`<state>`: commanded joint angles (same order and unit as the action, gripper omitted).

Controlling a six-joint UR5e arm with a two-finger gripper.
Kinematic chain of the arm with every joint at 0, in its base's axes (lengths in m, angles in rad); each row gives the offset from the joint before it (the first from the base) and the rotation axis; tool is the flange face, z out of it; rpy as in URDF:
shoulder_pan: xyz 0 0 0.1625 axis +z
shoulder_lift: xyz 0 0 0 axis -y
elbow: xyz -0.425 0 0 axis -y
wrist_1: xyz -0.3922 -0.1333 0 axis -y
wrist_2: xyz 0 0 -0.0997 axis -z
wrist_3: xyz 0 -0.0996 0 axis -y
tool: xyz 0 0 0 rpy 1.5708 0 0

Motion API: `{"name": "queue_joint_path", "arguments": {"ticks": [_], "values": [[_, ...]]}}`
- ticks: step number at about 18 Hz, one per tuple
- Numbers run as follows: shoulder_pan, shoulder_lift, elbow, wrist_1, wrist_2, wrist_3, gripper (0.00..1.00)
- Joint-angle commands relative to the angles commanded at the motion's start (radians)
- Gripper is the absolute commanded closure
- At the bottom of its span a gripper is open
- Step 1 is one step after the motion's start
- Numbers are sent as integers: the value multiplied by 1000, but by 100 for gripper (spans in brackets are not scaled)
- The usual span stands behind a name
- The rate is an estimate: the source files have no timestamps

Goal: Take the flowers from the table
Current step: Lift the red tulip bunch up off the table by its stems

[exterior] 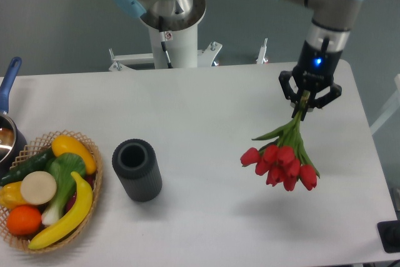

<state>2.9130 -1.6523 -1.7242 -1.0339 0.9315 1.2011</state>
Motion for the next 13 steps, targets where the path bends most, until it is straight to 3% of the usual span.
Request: {"name": "queue_joint_path", "arguments": {"ticks": [6,10,13], "values": [[-21,35,60,11,-250,-100,76],[-34,17,97,14,-411,-137,76],[-32,-15,97,17,-451,-135,76]]}}
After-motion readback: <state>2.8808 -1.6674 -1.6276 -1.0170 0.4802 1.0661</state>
